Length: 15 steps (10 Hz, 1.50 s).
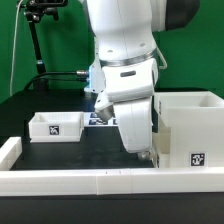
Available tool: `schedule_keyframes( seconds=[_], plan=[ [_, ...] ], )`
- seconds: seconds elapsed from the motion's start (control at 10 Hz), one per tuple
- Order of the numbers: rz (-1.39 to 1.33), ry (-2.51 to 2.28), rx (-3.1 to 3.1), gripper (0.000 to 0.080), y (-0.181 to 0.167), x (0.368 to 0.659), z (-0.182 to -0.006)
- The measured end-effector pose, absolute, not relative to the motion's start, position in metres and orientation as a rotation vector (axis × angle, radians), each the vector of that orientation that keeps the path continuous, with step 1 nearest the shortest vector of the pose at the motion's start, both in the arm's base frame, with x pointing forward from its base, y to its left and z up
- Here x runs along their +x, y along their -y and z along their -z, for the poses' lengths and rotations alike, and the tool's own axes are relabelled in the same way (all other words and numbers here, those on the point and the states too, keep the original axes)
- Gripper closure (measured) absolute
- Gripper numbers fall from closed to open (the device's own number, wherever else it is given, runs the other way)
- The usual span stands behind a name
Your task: Assemble drawer
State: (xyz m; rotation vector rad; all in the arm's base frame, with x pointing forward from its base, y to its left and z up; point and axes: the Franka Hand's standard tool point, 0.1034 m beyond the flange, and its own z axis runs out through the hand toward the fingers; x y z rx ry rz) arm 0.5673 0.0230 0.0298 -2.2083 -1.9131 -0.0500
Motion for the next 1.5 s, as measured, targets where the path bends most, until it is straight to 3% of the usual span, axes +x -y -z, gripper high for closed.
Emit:
schedule_keyframes(
  seconds=[0.5, 0.9, 1.5],
  plan=[
    [0.051, 1.932, -2.191, 0.015, -0.02, 0.566, -0.029],
    [0.038, 1.943, -2.179, 0.015, 0.008, 0.533, -0.02],
    [0.035, 1.9, -2.207, 0.015, -0.02, 0.537, -0.017]
  ],
)
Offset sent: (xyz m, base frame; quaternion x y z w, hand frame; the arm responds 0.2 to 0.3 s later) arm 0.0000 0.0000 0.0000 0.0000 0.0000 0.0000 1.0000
